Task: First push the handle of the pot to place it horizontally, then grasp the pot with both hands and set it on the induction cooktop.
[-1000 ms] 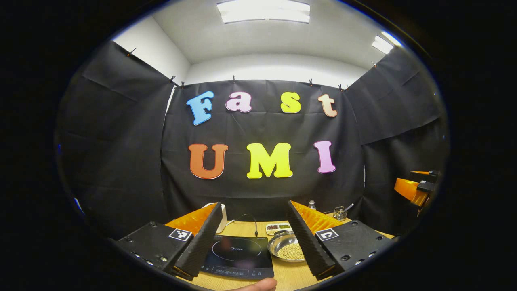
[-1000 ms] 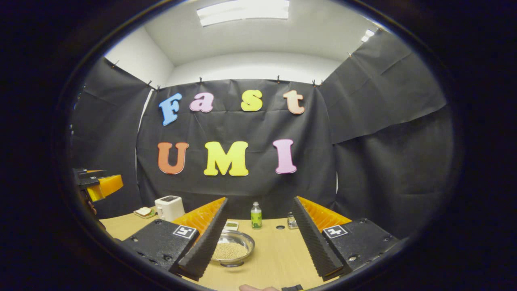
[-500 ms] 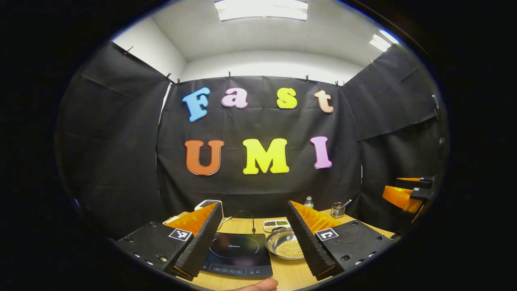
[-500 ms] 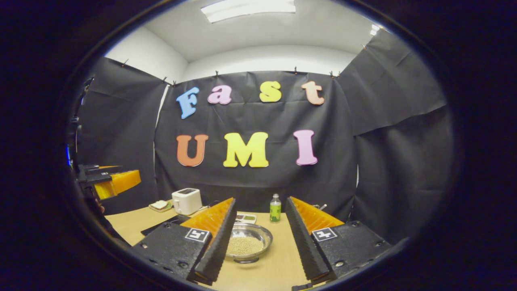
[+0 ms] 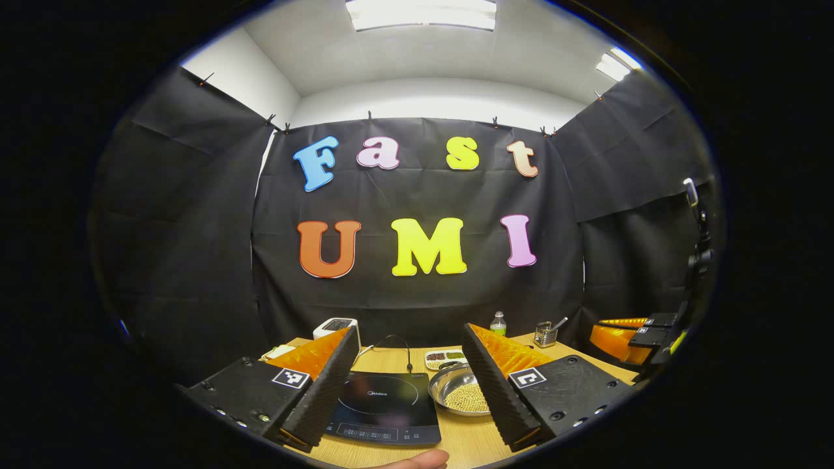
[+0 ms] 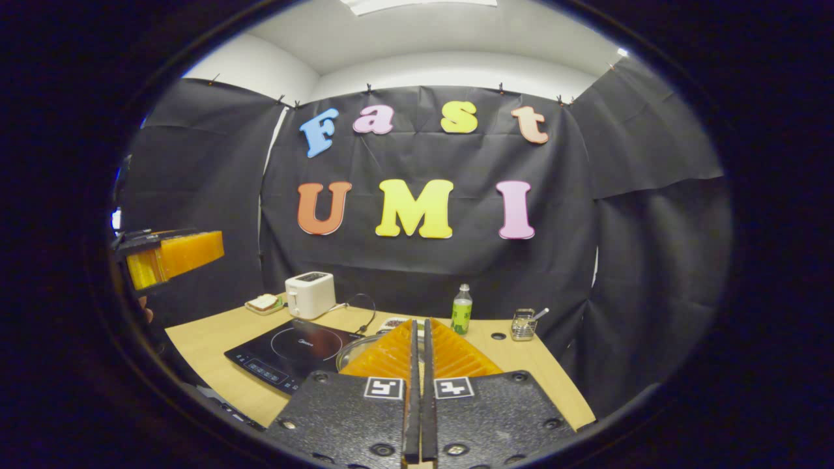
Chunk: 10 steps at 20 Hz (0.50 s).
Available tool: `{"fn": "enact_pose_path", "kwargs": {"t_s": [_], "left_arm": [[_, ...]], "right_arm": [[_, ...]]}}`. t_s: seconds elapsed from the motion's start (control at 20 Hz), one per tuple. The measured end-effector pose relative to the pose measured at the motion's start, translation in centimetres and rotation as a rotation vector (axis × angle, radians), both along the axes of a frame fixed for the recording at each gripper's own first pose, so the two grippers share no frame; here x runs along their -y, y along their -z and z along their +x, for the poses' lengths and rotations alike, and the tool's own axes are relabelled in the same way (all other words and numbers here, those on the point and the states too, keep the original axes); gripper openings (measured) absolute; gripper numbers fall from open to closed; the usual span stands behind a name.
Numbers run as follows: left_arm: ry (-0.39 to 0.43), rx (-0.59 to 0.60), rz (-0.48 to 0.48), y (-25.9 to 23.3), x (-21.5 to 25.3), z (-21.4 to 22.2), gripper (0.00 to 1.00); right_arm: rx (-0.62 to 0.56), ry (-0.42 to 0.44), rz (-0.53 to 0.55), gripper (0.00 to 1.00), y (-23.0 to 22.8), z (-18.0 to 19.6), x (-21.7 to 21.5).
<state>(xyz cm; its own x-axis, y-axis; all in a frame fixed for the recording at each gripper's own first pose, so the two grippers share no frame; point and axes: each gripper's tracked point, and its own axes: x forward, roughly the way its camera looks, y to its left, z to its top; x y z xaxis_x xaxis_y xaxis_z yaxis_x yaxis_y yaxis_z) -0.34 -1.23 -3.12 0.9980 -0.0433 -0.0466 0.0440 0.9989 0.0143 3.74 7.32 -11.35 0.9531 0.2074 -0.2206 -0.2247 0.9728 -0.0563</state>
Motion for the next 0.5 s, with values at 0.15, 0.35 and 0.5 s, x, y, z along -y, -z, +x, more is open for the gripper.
{"fn": "enact_pose_path", "kwargs": {"t_s": [0.15, 0.35, 0.5], "left_arm": [[-0.008, -0.005, -0.012, 0.3, -0.4, 0.1, 0.95], [-0.017, -0.021, -0.016, 1.1, -0.9, 0.4, 0.95], [-0.023, -0.034, -0.018, 1.5, -1.2, 0.5, 0.95]], "right_arm": [[-0.054, -0.024, -0.026, 0.02, 2.7, 0.7, -1.2], [-0.152, -0.087, -0.046, 0.04, 6.9, 1.2, -3.4], [-0.233, -0.128, -0.045, 0.03, 10.3, 1.3, -4.8]]}}
